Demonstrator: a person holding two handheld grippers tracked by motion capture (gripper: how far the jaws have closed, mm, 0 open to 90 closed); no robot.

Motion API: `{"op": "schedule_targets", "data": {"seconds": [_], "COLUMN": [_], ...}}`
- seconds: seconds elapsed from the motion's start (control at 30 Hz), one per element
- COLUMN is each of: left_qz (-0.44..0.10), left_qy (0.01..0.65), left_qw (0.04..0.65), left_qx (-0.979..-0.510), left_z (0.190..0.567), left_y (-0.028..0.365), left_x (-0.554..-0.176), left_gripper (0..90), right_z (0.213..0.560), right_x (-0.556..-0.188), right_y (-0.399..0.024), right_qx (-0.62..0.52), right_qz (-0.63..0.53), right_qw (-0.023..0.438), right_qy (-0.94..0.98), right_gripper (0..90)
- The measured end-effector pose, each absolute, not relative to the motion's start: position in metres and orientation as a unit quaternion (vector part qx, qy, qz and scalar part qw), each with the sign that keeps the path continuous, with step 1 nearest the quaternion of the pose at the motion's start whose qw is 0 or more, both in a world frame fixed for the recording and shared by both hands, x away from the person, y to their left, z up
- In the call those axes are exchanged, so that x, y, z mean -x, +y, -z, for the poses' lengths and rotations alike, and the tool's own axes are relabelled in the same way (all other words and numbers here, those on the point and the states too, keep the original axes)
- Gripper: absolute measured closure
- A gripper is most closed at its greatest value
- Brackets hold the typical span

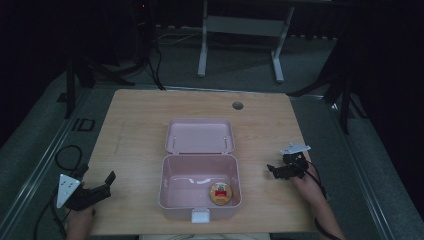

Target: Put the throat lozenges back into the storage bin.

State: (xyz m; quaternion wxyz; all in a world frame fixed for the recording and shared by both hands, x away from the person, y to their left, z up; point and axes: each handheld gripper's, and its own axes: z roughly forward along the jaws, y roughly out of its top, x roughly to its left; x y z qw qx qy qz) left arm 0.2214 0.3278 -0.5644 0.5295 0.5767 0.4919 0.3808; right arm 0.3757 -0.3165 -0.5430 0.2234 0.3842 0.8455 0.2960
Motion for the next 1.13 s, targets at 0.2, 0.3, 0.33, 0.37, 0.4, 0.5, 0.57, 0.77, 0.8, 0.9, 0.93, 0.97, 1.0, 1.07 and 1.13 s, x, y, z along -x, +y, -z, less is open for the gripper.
{"op": "schedule_targets", "data": {"seconds": [0.2,0.3,0.33,0.37,0.4,0.5,0.57,0.77,0.8,0.9,0.93,0.97,1.0,1.07,1.13], "left_qz": [-0.381,-0.381,-0.381,-0.381,-0.381,-0.381,-0.381,-0.38,-0.38,-0.381,-0.381,-0.381,-0.381,-0.38,-0.38], "left_qy": [0.492,0.492,0.492,0.492,0.492,0.491,0.491,0.491,0.492,0.489,0.489,0.489,0.49,0.491,0.491], "left_qw": [0.529,0.529,0.529,0.529,0.529,0.529,0.529,0.531,0.531,0.528,0.528,0.528,0.529,0.53,0.53], "left_qx": [-0.577,-0.577,-0.577,-0.577,-0.577,-0.578,-0.577,-0.576,-0.577,-0.58,-0.581,-0.58,-0.579,-0.578,-0.578], "left_z": [0.564,0.564,0.564,0.564,0.564,0.564,0.564,0.564,0.564,0.564,0.564,0.564,0.564,0.564,0.564], "left_y": [0.328,0.328,0.328,0.328,0.328,0.328,0.328,0.328,0.328,0.327,0.327,0.327,0.328,0.328,0.328], "left_x": [-0.221,-0.221,-0.221,-0.221,-0.221,-0.221,-0.221,-0.221,-0.221,-0.222,-0.221,-0.222,-0.221,-0.221,-0.221], "left_gripper": [0.4,0.4,0.4,0.4,0.4,0.4,0.4,0.4,0.4,0.4,0.4,0.4,0.4,0.4,0.4], "right_z": [0.55,0.55,0.55,0.55,0.55,0.551,0.551,0.552,0.552,0.552,0.552,0.552,0.552,0.553,0.554], "right_x": [-0.371,-0.368,-0.368,-0.367,-0.367,-0.366,-0.365,-0.362,-0.362,-0.362,-0.362,-0.362,-0.362,-0.362,-0.363], "right_y": [-0.337,-0.346,-0.35,-0.353,-0.356,-0.365,-0.369,-0.378,-0.378,-0.379,-0.379,-0.379,-0.379,-0.379,-0.379], "right_qx": [-0.437,-0.456,-0.462,-0.472,-0.483,-0.513,-0.528,-0.551,-0.552,-0.556,-0.555,-0.555,-0.556,-0.557,-0.556], "right_qz": [-0.316,-0.326,-0.331,-0.332,-0.333,-0.34,-0.348,-0.373,-0.374,-0.376,-0.377,-0.379,-0.377,-0.376,-0.372], "right_qw": [0.254,0.265,0.259,0.257,0.258,0.266,0.271,0.265,0.266,0.274,0.274,0.274,0.274,0.273,0.269], "right_qy": [0.803,0.785,0.781,0.775,0.767,0.742,0.726,0.697,0.696,0.689,0.689,0.688,0.688,0.689,0.693], "right_gripper": [11.5,11.5,11.5,11.5,11.5,11.5,11.5,11.5,11.5,11.5,11.5,11.5,11.5,11.5,11.5]}}
